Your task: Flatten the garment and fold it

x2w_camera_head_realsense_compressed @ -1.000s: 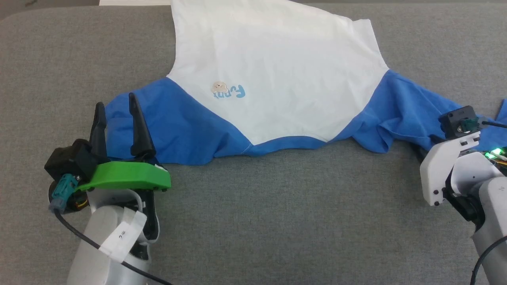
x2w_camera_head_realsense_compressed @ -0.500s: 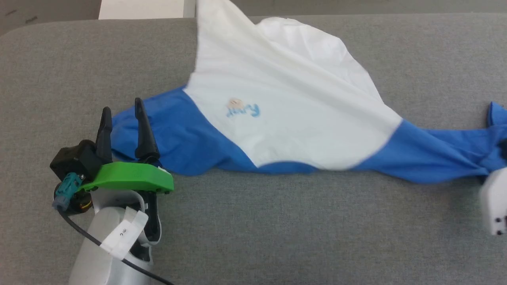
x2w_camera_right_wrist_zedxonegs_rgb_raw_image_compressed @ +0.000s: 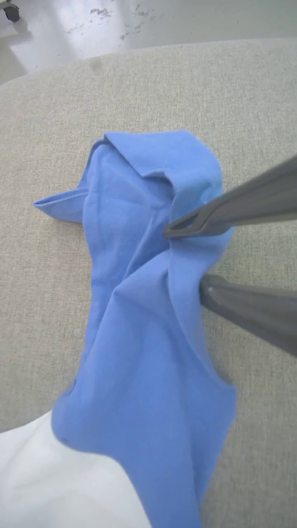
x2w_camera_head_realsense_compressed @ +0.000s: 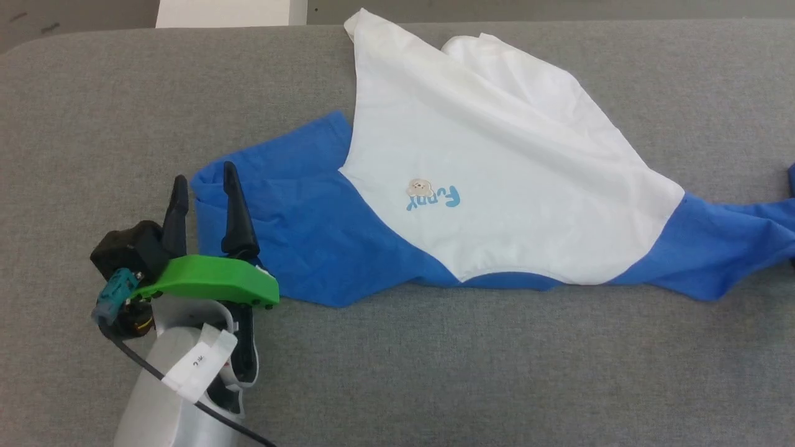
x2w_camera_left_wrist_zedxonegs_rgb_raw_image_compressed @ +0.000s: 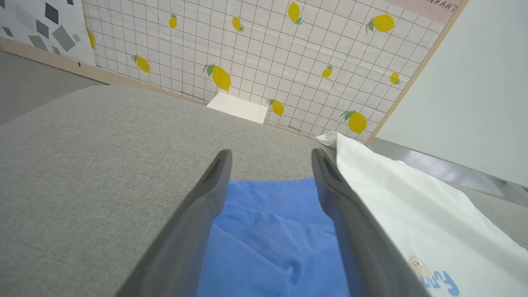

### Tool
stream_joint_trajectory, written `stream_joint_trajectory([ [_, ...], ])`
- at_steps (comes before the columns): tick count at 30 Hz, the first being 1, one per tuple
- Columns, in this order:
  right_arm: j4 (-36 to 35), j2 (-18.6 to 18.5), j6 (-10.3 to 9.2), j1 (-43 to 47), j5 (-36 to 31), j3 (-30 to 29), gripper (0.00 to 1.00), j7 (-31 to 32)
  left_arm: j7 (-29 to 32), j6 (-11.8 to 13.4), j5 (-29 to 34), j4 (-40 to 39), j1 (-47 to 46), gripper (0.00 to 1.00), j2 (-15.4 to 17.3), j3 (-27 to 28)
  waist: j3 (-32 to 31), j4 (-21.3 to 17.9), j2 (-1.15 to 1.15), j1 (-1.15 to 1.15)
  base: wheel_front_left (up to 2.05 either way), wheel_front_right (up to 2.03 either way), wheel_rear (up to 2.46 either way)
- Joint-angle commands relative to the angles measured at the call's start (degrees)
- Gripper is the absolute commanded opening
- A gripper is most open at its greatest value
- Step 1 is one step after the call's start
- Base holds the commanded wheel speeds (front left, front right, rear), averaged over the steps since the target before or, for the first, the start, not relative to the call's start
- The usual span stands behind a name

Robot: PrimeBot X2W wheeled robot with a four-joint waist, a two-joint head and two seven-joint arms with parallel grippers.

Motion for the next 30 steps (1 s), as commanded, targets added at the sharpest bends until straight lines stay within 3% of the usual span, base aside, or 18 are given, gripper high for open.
stream_joint_trajectory([
  [1,-1.0,0.9,-0.11,-0.4,0.8,-1.5,1.00,-0.7,0.7,-0.4,-0.4,0.4,0.8,1.00,-0.1,-0.4,-0.3,0.3,0.32,0.00,0.00,0.00,0.00],
  [4,-3.8,3.4,-0.11,0.5,1.6,-5.4,1.00,-2.5,3.2,0.4,-1.0,0.8,1.9,1.00,-0.3,-0.9,-1.0,0.4,0.32,0.00,0.00,0.00,0.00],
  [7,-7.3,6.4,-0.11,2.2,0.7,-9.4,1.00,-4.0,9.2,3.3,-1.4,1.3,3.8,1.00,-0.2,-1.3,-1.6,0.4,0.32,0.00,0.00,0.00,0.00],
  [13,-12.5,10.4,-0.11,5.1,-1.3,-11.6,1.00,-3.7,22.9,8.9,-2.2,-0.3,6.7,1.00,0.6,-2.5,-2.2,0.1,0.32,0.00,0.00,0.00,0.00],
  [20,-14.9,12.6,-0.11,5.9,-2.3,-11.7,1.00,-3.3,32.5,10.0,-3.3,0.7,5.4,1.00,1.6,-4.5,-1.7,-0.6,0.32,0.00,0.00,0.00,0.00],
  [23,-15.2,13.0,-0.11,5.9,-2.4,-11.4,1.00,-3.4,32.9,9.7,-3.6,2.6,4.0,1.00,1.9,-4.4,-1.4,-1.1,0.32,0.00,0.00,0.00,0.00],
  [25,-15.2,13.0,-0.11,6.0,-2.6,-11.4,1.00,-3.5,31.8,9.1,-4.0,3.4,3.0,0.40,1.8,-3.9,-1.2,-1.3,0.32,0.00,0.00,0.00,0.00],
  [26,-15.2,13.0,-0.11,6.0,-2.6,-11.4,1.00,-3.5,31.3,8.8,-4.3,3.8,2.7,0.00,1.7,-3.7,-1.2,-1.4,0.32,0.00,0.00,0.00,0.00],
  [30,-14.9,13.2,-0.11,6.3,-2.8,-11.3,1.00,-3.8,28.0,7.9,-5.6,3.6,1.5,0.00,1.6,-1.5,-1.0,-1.5,0.32,0.00,0.00,0.00,0.00],
])
